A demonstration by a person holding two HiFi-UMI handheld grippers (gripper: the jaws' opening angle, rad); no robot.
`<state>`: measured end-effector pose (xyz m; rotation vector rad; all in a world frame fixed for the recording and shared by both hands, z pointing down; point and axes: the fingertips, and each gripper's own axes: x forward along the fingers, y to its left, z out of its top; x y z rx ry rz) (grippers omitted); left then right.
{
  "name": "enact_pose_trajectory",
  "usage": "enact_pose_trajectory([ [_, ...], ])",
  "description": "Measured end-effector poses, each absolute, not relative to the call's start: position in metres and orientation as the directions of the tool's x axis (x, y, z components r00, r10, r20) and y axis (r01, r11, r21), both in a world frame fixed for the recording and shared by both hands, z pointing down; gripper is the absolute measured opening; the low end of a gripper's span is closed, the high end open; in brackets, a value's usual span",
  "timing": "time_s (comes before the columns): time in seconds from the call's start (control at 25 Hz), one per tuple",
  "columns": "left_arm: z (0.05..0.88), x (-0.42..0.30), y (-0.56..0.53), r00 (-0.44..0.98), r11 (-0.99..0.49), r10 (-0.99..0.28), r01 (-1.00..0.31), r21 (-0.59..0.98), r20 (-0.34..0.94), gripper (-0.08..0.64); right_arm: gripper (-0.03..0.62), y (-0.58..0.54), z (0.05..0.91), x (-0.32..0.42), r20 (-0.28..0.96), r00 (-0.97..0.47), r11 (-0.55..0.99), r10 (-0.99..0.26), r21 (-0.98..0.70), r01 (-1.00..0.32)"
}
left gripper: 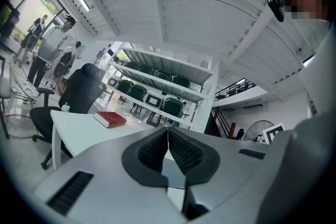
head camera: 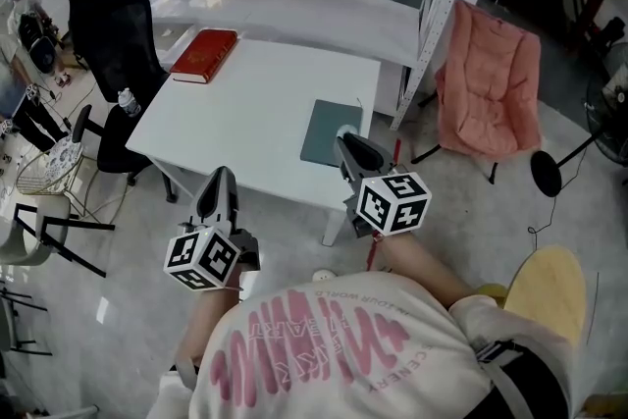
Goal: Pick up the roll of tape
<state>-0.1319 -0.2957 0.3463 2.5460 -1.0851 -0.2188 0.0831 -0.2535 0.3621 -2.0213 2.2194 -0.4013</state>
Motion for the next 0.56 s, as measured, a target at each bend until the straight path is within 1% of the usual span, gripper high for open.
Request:
enact_pose_trajectory([
  [0.56, 0.3458, -0.1305, -0.2955, 0.699, -0.639, -0.715, -0.659, 0.397, 0.009, 0.025, 0.075, -0.2516, 0.3622, 0.0853, 0.115, -0.094, 0.062, -0.989, -0.261, -0.963],
])
